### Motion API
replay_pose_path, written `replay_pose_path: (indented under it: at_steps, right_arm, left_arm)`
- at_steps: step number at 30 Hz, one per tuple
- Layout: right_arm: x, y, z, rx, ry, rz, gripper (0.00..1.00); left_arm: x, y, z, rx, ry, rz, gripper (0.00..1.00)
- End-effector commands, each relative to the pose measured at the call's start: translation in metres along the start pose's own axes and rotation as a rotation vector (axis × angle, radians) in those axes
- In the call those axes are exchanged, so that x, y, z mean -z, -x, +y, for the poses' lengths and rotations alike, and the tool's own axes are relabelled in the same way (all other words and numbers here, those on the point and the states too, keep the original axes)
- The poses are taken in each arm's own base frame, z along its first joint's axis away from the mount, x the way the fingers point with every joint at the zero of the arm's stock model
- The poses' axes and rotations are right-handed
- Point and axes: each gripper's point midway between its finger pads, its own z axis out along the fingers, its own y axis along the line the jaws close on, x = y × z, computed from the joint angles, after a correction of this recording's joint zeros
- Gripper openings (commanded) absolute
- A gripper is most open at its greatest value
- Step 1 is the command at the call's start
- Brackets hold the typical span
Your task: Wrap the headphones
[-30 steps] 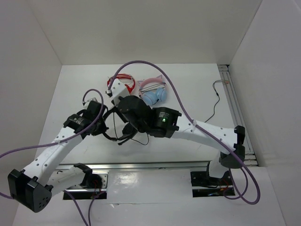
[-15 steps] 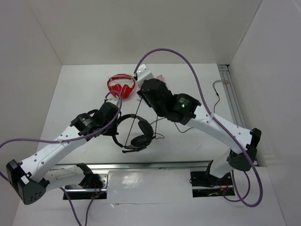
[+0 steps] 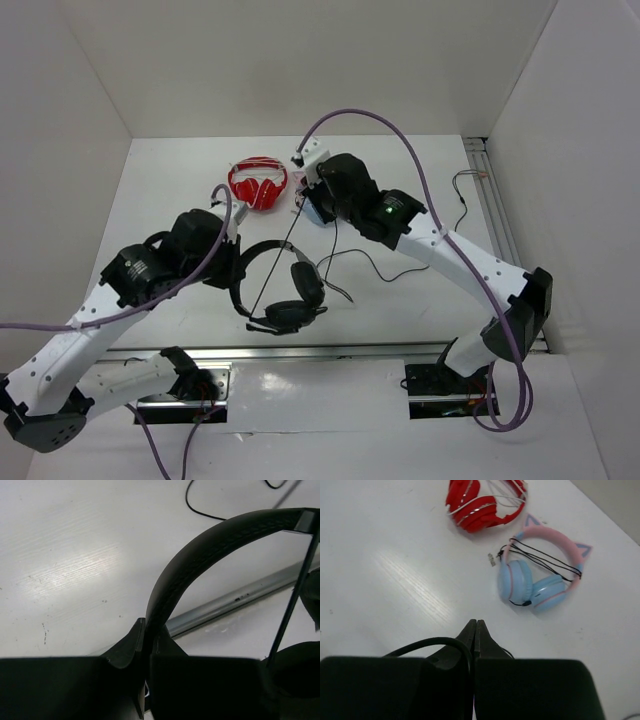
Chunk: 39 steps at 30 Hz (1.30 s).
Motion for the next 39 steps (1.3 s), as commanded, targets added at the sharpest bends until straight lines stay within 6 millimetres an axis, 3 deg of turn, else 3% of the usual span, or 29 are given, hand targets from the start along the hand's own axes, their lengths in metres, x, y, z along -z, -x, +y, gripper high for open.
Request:
replay_pose_path:
  at_steps: [1,2,3,4,7,8,9,10,11,12,13,16,17,18,19,23,24,26,28,30,32,34,35,36,37,38,39]
  right_arm:
    - [-0.003,0.025,0.025,-0.031,0.144,-0.144,0.0]
    - [-0.009,0.009,0.03,-0.027,0.163,-0.123,0.0]
    - [-0.012,0.012,0.041,-0.056,0.214,-0.157,0.0]
    - [-0.018,-0.008,0.05,-0.061,0.241,-0.131,0.0]
    - [-0.024,-0.009,0.075,-0.141,0.355,-0.202,0.0]
    - [-0.03,-0.031,0.086,-0.17,0.394,-0.178,0.0]
    - [-0.025,-0.03,0.111,-0.21,0.513,-0.245,0.0]
    - [-0.018,-0.011,0.119,-0.229,0.559,-0.317,0.02]
    - [-0.021,-0.027,0.131,-0.247,0.595,-0.308,0.02]
    - [-0.021,-0.016,0.143,-0.278,0.649,-0.375,0.04]
    - [-0.022,-0.019,0.156,-0.29,0.682,-0.383,0.04]
    - [-0.05,-0.032,0.182,-0.331,0.736,-0.348,0.04]
    - [-0.056,-0.026,0.186,-0.336,0.751,-0.352,0.04]
    - [-0.072,-0.043,0.198,-0.335,0.756,-0.308,0.11]
    - [-0.077,-0.044,0.202,-0.364,0.773,-0.301,0.16]
    - [-0.088,-0.071,0.234,-0.41,0.879,-0.269,0.2]
    - [-0.093,-0.091,0.248,-0.415,0.901,-0.231,0.2]
    - [-0.091,-0.097,0.265,-0.415,0.94,-0.233,0.2]
    - [-0.096,-0.122,0.275,-0.426,0.948,-0.189,0.2]
    - [-0.093,-0.128,0.281,-0.448,0.965,-0.188,0.2]
    - [-0.095,-0.145,0.28,-0.466,0.951,-0.174,0.2]
    - [-0.094,-0.164,0.278,-0.471,0.932,-0.131,0.13]
    - [-0.092,-0.167,0.277,-0.475,0.912,-0.129,0.09]
    - [-0.091,-0.17,0.274,-0.47,0.893,-0.131,0.05]
    - [-0.087,-0.185,0.272,-0.473,0.867,-0.088,0.0]
    - [-0.086,-0.18,0.261,-0.477,0.8,-0.097,0.0]
    - [-0.078,-0.184,0.263,-0.463,0.775,-0.09,0.0]
  left_arm:
    - [0.037,0.014,-0.023,-0.055,-0.155,-0.053,0.0]
    - [0.042,0.017,-0.019,-0.053,-0.128,-0.065,0.0]
    - [0.048,0.023,-0.017,-0.025,-0.112,-0.085,0.0]
    - [0.064,0.037,-0.017,-0.005,-0.11,-0.137,0.0]
    - [0.092,0.064,-0.018,0.052,-0.106,-0.222,0.0]
    - [0.096,0.071,-0.021,0.054,-0.112,-0.237,0.0]
    - [0.104,0.081,-0.022,0.081,-0.112,-0.26,0.0]
    - [0.11,0.084,-0.023,0.097,-0.12,-0.273,0.0]
    - [0.112,0.089,-0.02,0.112,-0.095,-0.287,0.0]
    - [0.11,0.092,-0.02,0.135,-0.081,-0.279,0.0]
    - [0.115,0.095,-0.018,0.146,-0.07,-0.282,0.0]
    - [0.114,0.102,-0.012,0.17,-0.002,-0.263,0.0]
    - [0.114,0.1,-0.009,0.167,0.016,-0.249,0.0]
    - [0.117,0.102,-0.005,0.171,0.038,-0.263,0.0]
    - [0.117,0.104,-0.002,0.182,0.056,-0.265,0.0]
    - [0.141,0.123,0.015,0.255,0.141,-0.369,0.0]
    - [0.143,0.129,0.019,0.278,0.163,-0.386,0.0]
    - [0.154,0.144,0.025,0.329,0.177,-0.442,0.0]
    - [0.152,0.154,0.028,0.36,0.205,-0.461,0.0]
    - [0.156,0.166,0.03,0.392,0.216,-0.49,0.0]
    - [0.143,0.176,0.03,0.406,0.241,-0.474,0.0]
    - [0.136,0.185,0.037,0.418,0.279,-0.475,0.0]
    - [0.121,0.19,0.041,0.396,0.314,-0.447,0.0]
    - [0.119,0.197,0.054,0.414,0.359,-0.462,0.0]
    - [0.114,0.201,0.062,0.413,0.387,-0.459,0.0]
    - [0.104,0.206,0.07,0.396,0.413,-0.441,0.0]
    - [0.1,0.208,0.091,0.424,0.467,-0.435,0.0]
